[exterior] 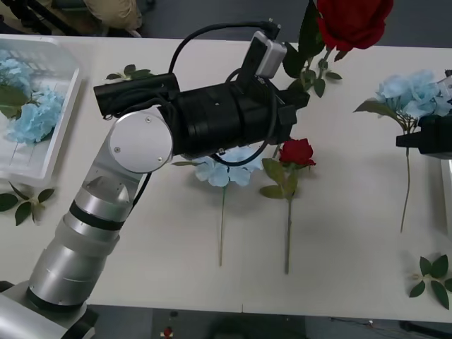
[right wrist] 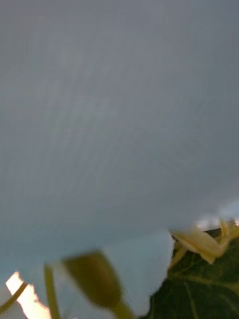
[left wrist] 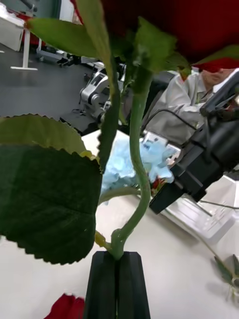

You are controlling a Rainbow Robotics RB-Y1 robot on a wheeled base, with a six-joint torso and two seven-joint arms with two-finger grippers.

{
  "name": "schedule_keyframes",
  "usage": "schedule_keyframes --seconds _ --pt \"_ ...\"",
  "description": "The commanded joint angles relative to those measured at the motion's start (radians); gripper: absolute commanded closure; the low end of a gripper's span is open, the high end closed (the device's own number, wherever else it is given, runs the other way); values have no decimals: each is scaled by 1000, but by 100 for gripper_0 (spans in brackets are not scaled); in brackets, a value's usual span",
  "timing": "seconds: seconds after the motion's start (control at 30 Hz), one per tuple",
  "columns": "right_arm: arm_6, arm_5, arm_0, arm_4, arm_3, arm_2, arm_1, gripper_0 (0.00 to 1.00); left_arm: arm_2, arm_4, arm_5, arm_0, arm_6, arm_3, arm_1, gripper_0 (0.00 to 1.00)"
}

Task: Put the red flowers into the right box and the blue flowers into the left box

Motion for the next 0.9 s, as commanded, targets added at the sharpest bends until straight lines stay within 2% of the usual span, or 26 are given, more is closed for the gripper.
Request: schedule_keyframes --seconds 0.03,0.07,0.1,0.17,0.23,0.4,0.67,0.9 --pt "-28 -11 -7 5 -16 -15 -47 100 -42 11 -41 -2 -40 -26 -5 100" --pt "-28 -9 -7 5 -16 -15 -48 94 -48 14 -44 -2 -42 -21 -5 100" --pt "-28 -11 -7 6 -16 -15 -51 73 -51 19 -46 -2 -40 -13 -3 100" --pt "-22 -11 -7 19 -16 -16 -53 48 -54 35 -47 -2 -42 -1 -5 100" --pt "-17 -11 -7 23 -16 -16 -53 41 -54 43 -47 -2 -45 3 -5 100" --pt "3 -11 -7 52 -16 -16 -54 35 -60 45 -49 -2 -45 5 -7 100" --pt "112 -1 -7 54 -16 -18 -61 33 -60 49 -49 -1 -45 10 -7 100" --pt "322 35 -7 -106 -16 -38 -61 27 -60 49 -49 -1 -45 10 -7 100"
